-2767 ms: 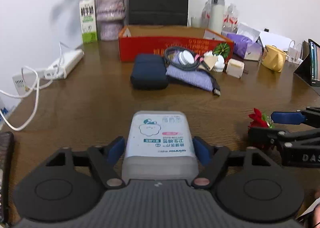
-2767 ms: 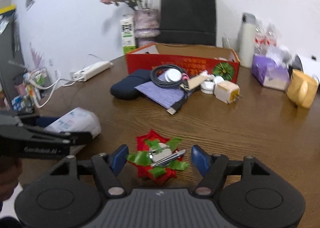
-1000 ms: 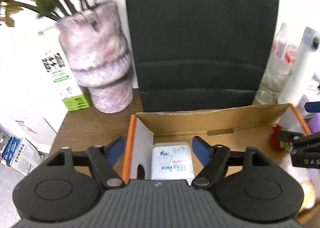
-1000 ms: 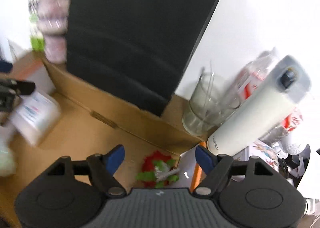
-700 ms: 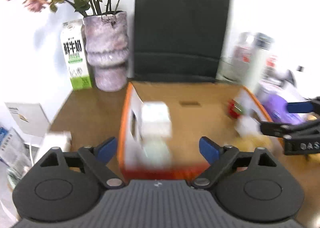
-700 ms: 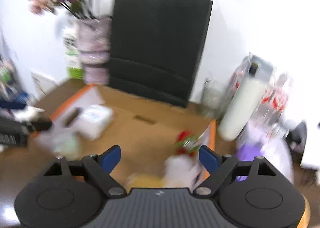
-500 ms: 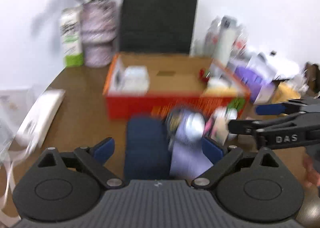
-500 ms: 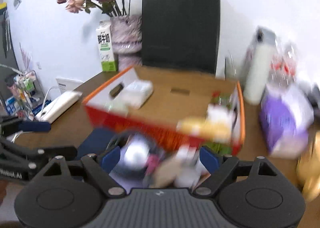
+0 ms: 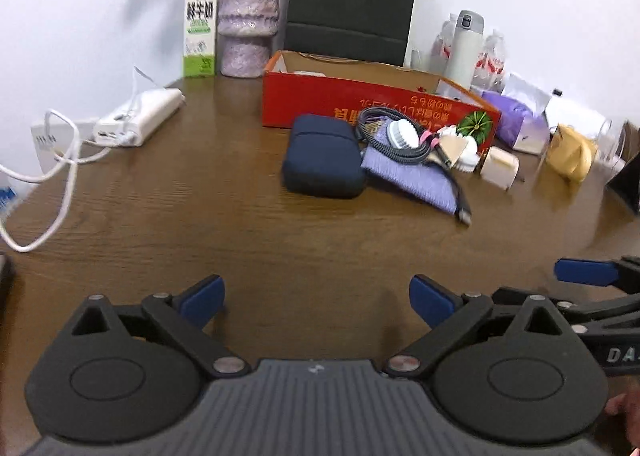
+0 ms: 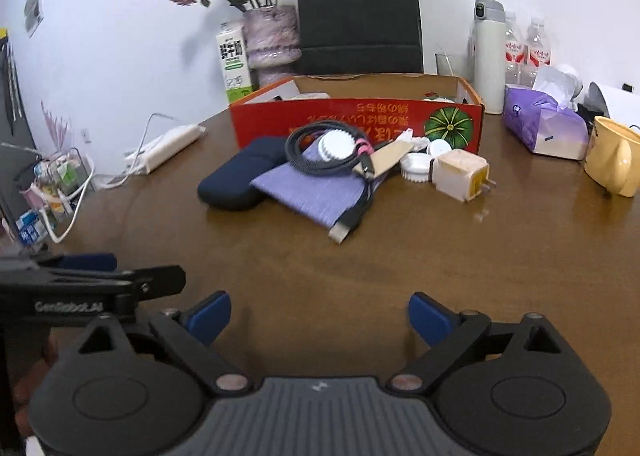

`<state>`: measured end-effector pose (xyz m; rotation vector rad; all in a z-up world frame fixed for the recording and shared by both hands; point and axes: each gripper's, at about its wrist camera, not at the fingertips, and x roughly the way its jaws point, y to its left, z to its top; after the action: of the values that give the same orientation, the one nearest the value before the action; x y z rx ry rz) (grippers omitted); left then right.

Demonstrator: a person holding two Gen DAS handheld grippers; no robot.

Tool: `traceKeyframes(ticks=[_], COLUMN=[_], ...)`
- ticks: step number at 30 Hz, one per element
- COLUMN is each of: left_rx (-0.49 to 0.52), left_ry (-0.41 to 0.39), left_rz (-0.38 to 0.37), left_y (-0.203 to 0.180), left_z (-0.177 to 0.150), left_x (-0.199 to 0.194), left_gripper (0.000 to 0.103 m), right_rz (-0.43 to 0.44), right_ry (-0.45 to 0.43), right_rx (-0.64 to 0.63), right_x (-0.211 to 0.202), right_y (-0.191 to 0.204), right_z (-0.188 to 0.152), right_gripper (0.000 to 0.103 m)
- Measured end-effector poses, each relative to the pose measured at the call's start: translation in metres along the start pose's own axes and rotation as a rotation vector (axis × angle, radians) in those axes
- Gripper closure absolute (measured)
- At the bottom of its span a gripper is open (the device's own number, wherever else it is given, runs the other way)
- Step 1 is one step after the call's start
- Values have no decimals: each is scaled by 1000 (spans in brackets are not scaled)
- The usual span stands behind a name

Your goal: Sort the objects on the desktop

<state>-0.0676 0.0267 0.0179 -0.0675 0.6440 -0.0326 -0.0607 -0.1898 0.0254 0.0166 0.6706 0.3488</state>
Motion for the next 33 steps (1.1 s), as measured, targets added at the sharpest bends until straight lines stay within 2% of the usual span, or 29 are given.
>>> traceKeyframes(ticks=[4, 7, 10, 14, 20, 24, 28, 31, 32, 33], left_rx=[42, 60, 64, 63, 56, 62, 129, 189, 228, 267], left_ry=[-27, -26, -15, -1, -4, -56, -105, -105, -114, -106], left_rz=[33, 37, 37, 40, -17, -67, -60, -76, -78, -58], left_y=[-5, -7, -8, -9, -4, -7, -20, -33, -38, -43], left_z=[-13, -13, -14, -14, -10, 18, 57, 94, 104, 113], left_x=[-8, -7, -5, -3, -3, 3, 30, 58, 69, 80], left_gripper=[2, 2, 2, 2, 1, 1, 1, 4, 11, 23], right_rz=[62, 50, 28, 77, 96, 72, -30, -96, -90, -76], right_ry=[-42, -57, -72, -59, -43, -45, -110, -87, -78, -75], right_rx=[31, 10, 54, 150, 125, 84, 14, -8, -7, -8], right_x=[-10, -10, -11, -9, -7, -5, 3, 24, 32, 38], right_y=[3, 3, -4, -21, -18, -21, -35, -49, -54, -58], right_z=[-17, -17, -15, -13, -14, -1, 28, 55, 66, 74], right_gripper=[7, 7, 7, 7, 7, 7, 8, 17, 21, 25])
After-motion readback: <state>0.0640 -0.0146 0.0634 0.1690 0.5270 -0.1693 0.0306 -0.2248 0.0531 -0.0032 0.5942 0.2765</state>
